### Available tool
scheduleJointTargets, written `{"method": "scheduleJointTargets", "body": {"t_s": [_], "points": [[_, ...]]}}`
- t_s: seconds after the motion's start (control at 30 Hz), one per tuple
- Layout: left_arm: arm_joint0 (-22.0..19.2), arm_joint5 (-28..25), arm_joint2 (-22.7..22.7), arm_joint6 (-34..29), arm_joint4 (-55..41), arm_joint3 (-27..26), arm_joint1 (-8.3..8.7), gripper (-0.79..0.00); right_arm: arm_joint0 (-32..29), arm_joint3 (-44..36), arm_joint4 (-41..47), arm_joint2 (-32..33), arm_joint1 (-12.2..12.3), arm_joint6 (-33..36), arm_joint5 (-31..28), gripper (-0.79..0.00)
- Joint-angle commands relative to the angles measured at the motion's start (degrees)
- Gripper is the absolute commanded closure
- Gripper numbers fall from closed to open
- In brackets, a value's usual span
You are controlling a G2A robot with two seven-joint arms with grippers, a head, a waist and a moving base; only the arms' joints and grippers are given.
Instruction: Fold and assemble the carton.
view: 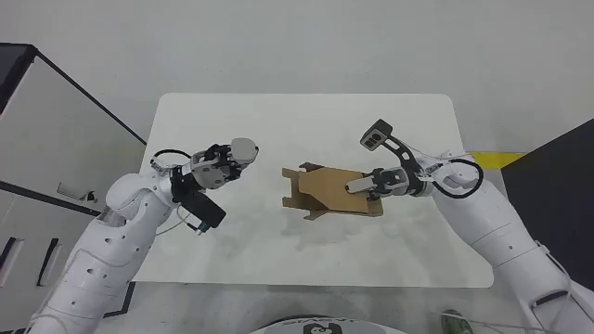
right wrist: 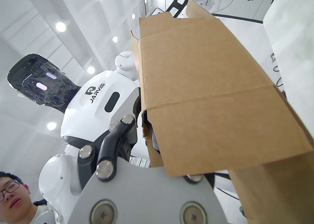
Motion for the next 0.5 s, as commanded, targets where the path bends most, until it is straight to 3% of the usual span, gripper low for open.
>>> {"method": "scheduleJointTargets", "body": {"t_s": [0.0,0.17,0.47], "points": [[-0.3,-4.9,0.6,-0.9,0.1,-0.2,0.10,0.000,0.6,-0.2,1.0,-0.3,0.5,0.0,0.1,0.000],[-1.4,-12.3,3.1,-6.0,-3.2,0.6,-0.28,0.000,3.1,0.2,3.3,-2.4,1.8,0.0,-0.2,0.000],[-1.4,-12.3,3.1,-6.0,-3.2,0.6,-0.28,0.000,3.8,0.5,3.9,-3.1,2.1,0.0,-0.1,0.000]]}}
